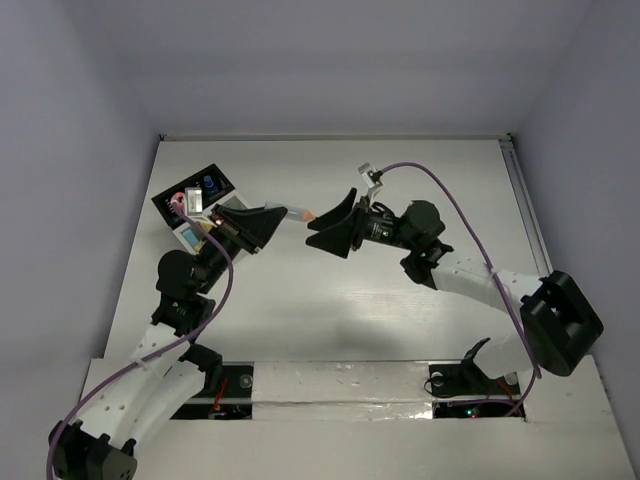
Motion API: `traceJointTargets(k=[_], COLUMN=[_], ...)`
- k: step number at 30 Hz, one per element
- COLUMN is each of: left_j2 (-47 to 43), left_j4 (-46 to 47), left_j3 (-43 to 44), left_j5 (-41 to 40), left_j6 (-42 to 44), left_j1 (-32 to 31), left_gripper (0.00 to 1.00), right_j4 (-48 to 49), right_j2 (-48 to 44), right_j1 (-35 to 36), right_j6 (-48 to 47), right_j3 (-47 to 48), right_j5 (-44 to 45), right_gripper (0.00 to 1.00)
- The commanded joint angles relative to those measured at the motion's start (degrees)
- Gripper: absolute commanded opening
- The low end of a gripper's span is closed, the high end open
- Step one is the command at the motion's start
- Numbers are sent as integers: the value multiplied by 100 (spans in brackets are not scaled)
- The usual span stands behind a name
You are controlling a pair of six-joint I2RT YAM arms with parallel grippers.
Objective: Sort the stationery into containers
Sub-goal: Pick up the pen from the center of the board.
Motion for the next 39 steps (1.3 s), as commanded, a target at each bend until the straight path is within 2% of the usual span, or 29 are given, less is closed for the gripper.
traceJointTargets(k=[1,8,14,18,26,30,33,36,39], left_j2=[-28,33,148,139,122,131,122,69,95], left_j4=[592,609,759,820,847,821,733,304,-153], left_j3=[-73,-47,-82,-117,-117,-117,-65,5,146], left_j5=[313,392,524,533,533,595,753,902,1174], left_j6=[-95,-86,-121,-139,-104,-121,-95,72,282], left_j1=[28,28,28,28,28,28,28,28,28], left_gripper=[0,0,0,0,0,0,0,0,0], right_j4=[1231,1566,1627,1671,1680,1680,1540,1234,532], right_j2=[107,353,608,731,845,810,793,723,538], right_j1=[16,16,16,16,16,16,16,16,-62], right_j6=[587,782,887,949,1081,1081,1028,879,545], right_j3=[269,568,814,920,964,885,876,876,894], right_j5=[-245,-421,-517,-622,-737,-702,-754,-825,-930], right_gripper=[91,87,76,60,38,16,5,0,0])
